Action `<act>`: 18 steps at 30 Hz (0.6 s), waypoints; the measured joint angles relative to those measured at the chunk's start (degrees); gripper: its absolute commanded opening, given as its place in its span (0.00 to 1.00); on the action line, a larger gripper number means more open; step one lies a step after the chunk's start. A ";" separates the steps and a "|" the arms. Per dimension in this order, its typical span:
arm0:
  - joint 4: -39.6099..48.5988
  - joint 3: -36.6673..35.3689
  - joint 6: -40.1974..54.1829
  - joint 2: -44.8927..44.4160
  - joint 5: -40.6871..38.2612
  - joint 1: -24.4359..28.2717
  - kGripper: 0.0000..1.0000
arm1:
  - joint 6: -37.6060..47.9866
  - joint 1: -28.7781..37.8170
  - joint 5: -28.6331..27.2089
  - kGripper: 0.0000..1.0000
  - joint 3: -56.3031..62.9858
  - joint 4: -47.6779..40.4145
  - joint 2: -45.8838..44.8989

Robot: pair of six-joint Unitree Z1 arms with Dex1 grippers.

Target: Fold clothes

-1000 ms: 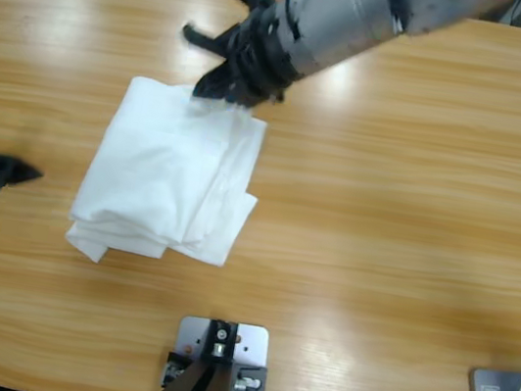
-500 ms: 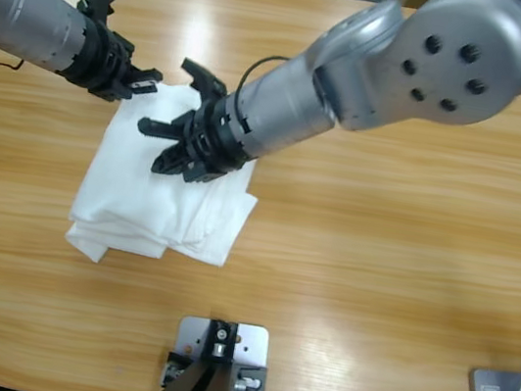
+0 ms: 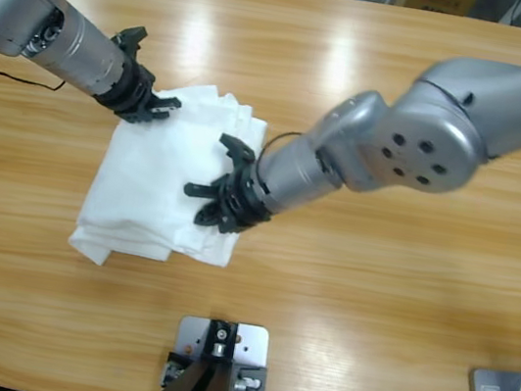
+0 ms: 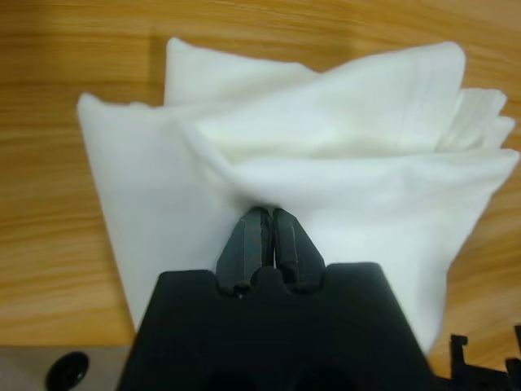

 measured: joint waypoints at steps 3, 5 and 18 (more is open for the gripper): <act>-0.14 -0.63 0.50 0.69 -0.08 1.01 0.00 | 0.64 0.01 -0.29 0.00 1.00 -0.30 -0.63; -0.23 -0.86 1.86 0.71 -0.08 2.51 0.00 | 0.82 0.01 -0.38 0.00 1.68 -0.30 -0.97; 1.16 0.52 6.43 -20.69 -0.37 2.47 0.00 | 0.35 0.13 -1.60 0.00 4.61 -2.82 -5.23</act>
